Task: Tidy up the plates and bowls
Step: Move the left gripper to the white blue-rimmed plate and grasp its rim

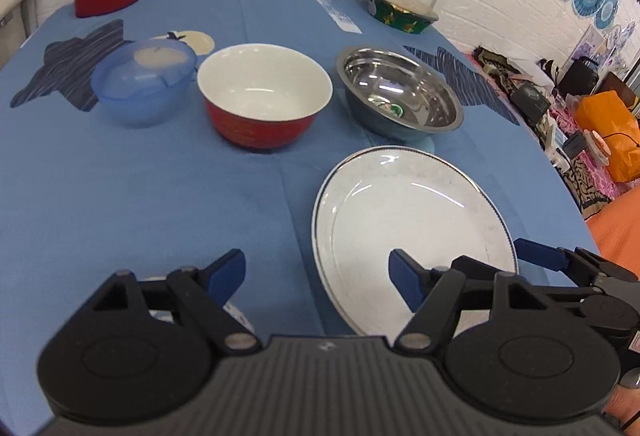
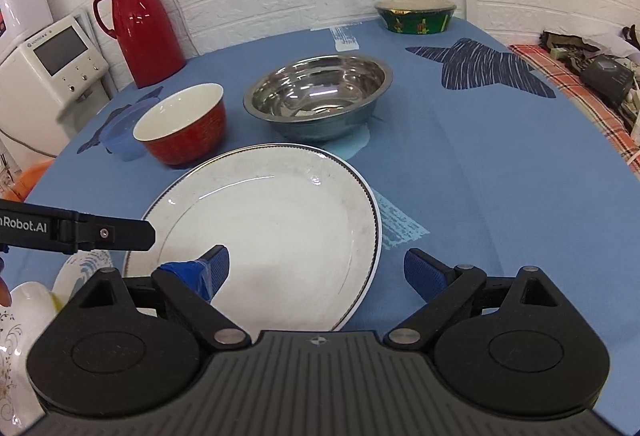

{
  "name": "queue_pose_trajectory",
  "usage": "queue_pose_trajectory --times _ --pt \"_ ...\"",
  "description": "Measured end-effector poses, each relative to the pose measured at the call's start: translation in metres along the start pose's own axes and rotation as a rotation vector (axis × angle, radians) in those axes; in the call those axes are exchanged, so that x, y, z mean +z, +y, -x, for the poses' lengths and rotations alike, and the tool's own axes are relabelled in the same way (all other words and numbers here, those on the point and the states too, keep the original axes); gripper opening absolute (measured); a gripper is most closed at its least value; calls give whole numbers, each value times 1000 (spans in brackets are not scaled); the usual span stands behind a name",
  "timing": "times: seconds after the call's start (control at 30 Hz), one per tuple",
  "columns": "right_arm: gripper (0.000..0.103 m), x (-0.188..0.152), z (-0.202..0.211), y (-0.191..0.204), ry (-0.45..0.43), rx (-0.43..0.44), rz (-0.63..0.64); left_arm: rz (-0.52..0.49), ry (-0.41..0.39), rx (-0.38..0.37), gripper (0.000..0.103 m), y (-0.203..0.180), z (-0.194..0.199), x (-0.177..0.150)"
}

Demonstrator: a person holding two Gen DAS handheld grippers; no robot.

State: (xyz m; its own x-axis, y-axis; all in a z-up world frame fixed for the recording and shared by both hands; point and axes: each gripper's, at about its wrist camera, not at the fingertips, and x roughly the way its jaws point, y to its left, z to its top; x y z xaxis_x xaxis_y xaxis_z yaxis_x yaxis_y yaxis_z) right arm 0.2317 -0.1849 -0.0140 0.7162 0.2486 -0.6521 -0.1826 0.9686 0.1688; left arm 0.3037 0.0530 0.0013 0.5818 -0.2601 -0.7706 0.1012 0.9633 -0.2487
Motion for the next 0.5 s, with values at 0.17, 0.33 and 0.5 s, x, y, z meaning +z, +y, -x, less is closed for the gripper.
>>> queue_pose_trajectory --times 0.17,0.33,0.5 --pt "82 4 -10 -3 9 8 5 -23 35 22 71 -10 -23 11" --pt "82 2 -17 1 19 1 35 -15 66 20 71 -14 -39 12" --pt "84 -6 -19 11 6 -27 128 -37 48 43 71 -20 -41 9"
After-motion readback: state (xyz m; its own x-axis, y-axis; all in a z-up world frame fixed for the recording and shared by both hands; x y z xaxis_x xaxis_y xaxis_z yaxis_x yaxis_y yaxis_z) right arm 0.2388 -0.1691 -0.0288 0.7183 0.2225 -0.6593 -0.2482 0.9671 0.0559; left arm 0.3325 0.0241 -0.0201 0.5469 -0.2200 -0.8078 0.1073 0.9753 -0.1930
